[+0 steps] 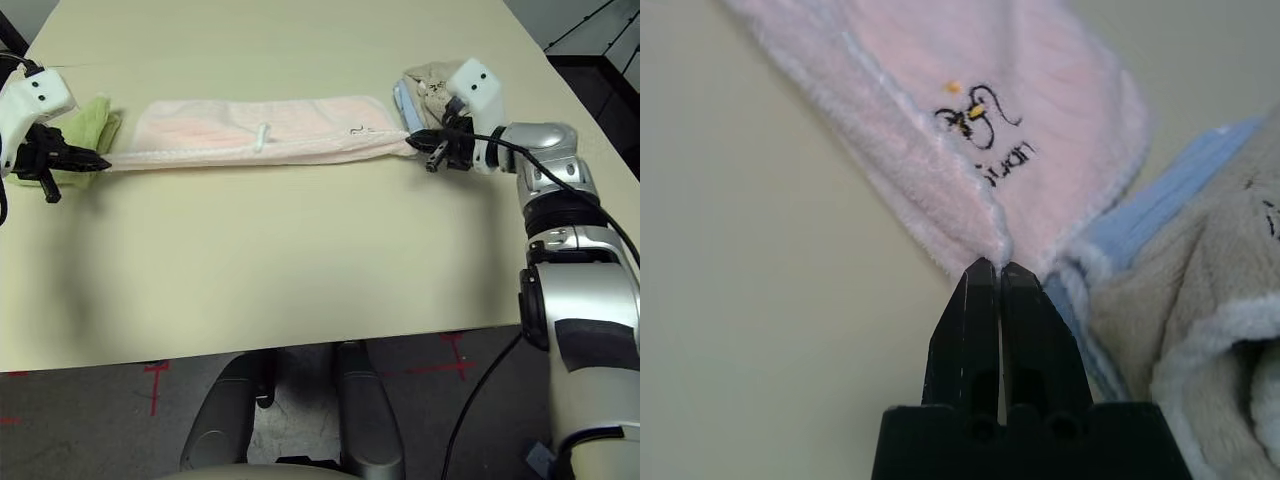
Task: Fold the towel and set it aside.
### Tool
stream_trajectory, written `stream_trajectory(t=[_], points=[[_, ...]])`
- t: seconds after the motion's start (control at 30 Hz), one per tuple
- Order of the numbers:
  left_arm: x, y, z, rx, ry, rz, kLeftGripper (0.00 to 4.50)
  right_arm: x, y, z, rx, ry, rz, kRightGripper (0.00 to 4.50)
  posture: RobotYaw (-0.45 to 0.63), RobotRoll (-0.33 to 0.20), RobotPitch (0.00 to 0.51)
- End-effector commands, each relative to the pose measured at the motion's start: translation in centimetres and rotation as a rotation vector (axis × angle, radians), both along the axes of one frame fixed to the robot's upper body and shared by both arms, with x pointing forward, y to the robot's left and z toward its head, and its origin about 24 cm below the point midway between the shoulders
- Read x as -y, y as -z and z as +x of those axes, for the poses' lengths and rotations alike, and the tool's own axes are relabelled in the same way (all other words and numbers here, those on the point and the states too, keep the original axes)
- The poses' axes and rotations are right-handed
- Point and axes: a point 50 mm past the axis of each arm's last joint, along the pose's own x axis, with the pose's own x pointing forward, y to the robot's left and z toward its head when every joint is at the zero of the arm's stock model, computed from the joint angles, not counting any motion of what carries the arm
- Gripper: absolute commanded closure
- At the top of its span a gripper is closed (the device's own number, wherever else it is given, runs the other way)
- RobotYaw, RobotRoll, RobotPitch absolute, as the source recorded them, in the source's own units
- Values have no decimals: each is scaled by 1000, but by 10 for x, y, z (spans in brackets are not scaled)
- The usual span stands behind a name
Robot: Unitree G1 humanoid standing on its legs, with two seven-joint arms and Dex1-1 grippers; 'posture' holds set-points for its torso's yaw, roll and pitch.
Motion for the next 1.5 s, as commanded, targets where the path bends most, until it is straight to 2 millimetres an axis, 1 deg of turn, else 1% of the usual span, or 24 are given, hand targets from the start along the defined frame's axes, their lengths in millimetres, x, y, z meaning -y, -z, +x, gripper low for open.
stream_trajectory(t=[0.03, 0.27, 0.33, 0.4, 0.5, 0.77, 0.83, 0.97, 1.03, 1.13, 1.23, 1.4, 1.5], points=[[-5, 1, -13, -92, 13, 1, 4477, 7, -1, -5, -12, -43, -44, 4500, 45, 0, 281], [-5, 11, -25, -187, 29, 20, 4477, 2, 2, -17, -22, -194, -64, 4500, 50, 0, 281], [-7, 14, -28, -213, 19, 13, 4477, 0, 6, -22, -44, -241, -53, 4500, 46, 0, 283], [-7, 16, -29, -235, 17, 7, 4477, -2, 9, -28, -104, -294, -25, 4500, 46, 0, 283], [-6, 17, -30, -260, 18, -5, 4477, -1, 10, -34, -181, -332, -21, 4500, 46, 0, 283], [-8, 16, -22, -298, 2, 34, 4477, -5, 4, -41, -255, -397, -49, 4500, 29, 0, 290], [-7, 13, -20, -298, 2, 44, 4477, -4, 6, -44, -274, -411, -99, 4500, 29, 0, 290], [-7, 5, -18, -291, -3, 48, 4477, 3, 13, -49, -257, -461, -341, 4500, 25, 0, 289], [-7, 2, -19, -291, -5, 51, 4477, 7, 15, -49, -248, -475, -412, 4500, 26, 0, 290], [-8, -3, -24, -294, -4, 51, 4477, 9, 17, -48, -240, -489, -446, 4500, 36, 0, 292], [-8, -5, -35, -324, 5, 45, 4477, 10, 16, -46, -231, -494, -466, 4500, 46, 0, 293], [-3, 0, -55, -400, 27, 10, 4477, 10, 11, -39, -206, -483, -485, 4500, 61, 0, 293], [-5, 4, -61, -426, 24, 5, 4477, 10, 9, -36, -192, -482, -489, 4500, 67, 0, 293]])
